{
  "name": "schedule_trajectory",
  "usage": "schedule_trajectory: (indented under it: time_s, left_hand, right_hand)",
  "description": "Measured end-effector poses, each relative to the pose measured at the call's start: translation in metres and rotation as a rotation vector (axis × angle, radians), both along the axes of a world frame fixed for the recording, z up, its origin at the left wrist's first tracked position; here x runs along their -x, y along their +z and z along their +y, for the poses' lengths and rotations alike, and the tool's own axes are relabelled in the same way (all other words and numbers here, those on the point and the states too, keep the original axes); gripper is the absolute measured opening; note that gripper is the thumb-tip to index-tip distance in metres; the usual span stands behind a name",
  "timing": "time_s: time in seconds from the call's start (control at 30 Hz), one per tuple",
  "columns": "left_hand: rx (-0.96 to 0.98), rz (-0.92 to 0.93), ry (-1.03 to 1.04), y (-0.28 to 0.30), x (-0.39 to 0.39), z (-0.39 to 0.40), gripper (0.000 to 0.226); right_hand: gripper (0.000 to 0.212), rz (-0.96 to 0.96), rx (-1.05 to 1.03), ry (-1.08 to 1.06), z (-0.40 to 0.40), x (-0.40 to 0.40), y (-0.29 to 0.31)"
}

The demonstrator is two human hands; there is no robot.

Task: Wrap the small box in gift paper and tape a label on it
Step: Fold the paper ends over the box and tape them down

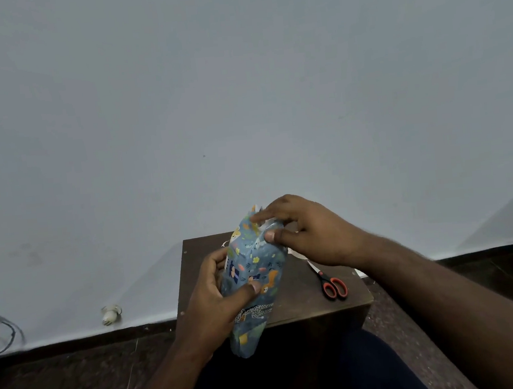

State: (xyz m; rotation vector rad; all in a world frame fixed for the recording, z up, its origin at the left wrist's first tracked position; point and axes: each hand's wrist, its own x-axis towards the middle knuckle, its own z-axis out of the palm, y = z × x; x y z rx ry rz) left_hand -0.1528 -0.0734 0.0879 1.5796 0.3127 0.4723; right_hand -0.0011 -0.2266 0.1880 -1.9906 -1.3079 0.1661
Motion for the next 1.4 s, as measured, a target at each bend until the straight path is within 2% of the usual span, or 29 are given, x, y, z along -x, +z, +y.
schedule_trajectory:
  time_s: [0.1, 0.17, 0.27, 0.33, 0.43, 0.53, 0.6, 0.67, 0.73, 0.77, 0.9, 1.07, 1.27, 1.33, 1.4]
  left_hand:
    - [-0.016, -0.043, -0.002, 0.003, 0.001, -0.002, 0.07]
    - [-0.022, -0.064, -0.013, 0.004, 0.001, -0.002, 0.071]
    - [-0.02, -0.09, -0.046, 0.006, 0.002, -0.003, 0.07]
    - [-0.046, -0.099, -0.064, 0.008, 0.002, -0.003, 0.071]
    - [-0.086, -0.097, -0.064, 0.008, 0.001, -0.003, 0.072]
    - [-0.011, -0.06, -0.052, 0.012, 0.001, -0.006, 0.073]
    - [0.036, -0.023, -0.035, 0.018, 0.0, -0.009, 0.061]
    - [0.051, 0.035, -0.014, 0.025, 0.0, -0.012, 0.045]
    - [0.05, 0.079, 0.007, 0.028, 0.001, -0.013, 0.039]
    - [0.038, 0.096, 0.021, 0.028, 0.002, -0.013, 0.035]
    - [0.039, 0.129, 0.053, 0.03, 0.004, -0.009, 0.03]
    - [0.147, 0.116, 0.016, 0.03, 0.003, -0.011, 0.033]
    - [-0.096, 0.127, 0.055, 0.03, 0.005, -0.008, 0.029]
    - [-0.097, 0.169, 0.032, 0.031, 0.006, -0.008, 0.029]
    - [-0.006, 0.18, 0.009, 0.031, 0.007, -0.009, 0.03]
  right_hand:
    - [0.06, 0.368, -0.155, -0.129, 0.003, 0.004, -0.012]
    - [0.07, 0.58, -0.14, -0.16, 0.004, 0.003, -0.02]
    - [0.049, 0.854, -0.102, -0.062, 0.002, 0.003, -0.021]
    - [0.034, 0.898, -0.123, -0.021, 0.0, 0.005, -0.02]
    - [0.028, 0.846, -0.174, -0.059, 0.002, 0.006, -0.02]
    - [0.029, 0.769, -0.206, -0.095, 0.006, 0.011, -0.021]
    - [0.027, 0.678, -0.216, -0.128, 0.008, 0.017, -0.024]
    - [0.026, 0.488, -0.178, -0.167, 0.009, 0.021, -0.028]
    - [0.025, 0.324, -0.126, -0.186, 0.009, 0.023, -0.033]
    - [0.024, 0.301, -0.115, -0.174, 0.009, 0.023, -0.035]
    - [0.022, 0.335, -0.097, -0.085, 0.008, 0.024, -0.037]
    - [0.019, 0.319, -0.13, -0.122, 0.009, 0.023, -0.042]
    - [0.014, 0.312, -0.152, -0.187, 0.01, 0.02, -0.05]
    - [0.014, 0.306, -0.156, -0.193, 0.01, 0.02, -0.052]
    - [0.015, 0.301, -0.171, -0.186, 0.01, 0.02, -0.053]
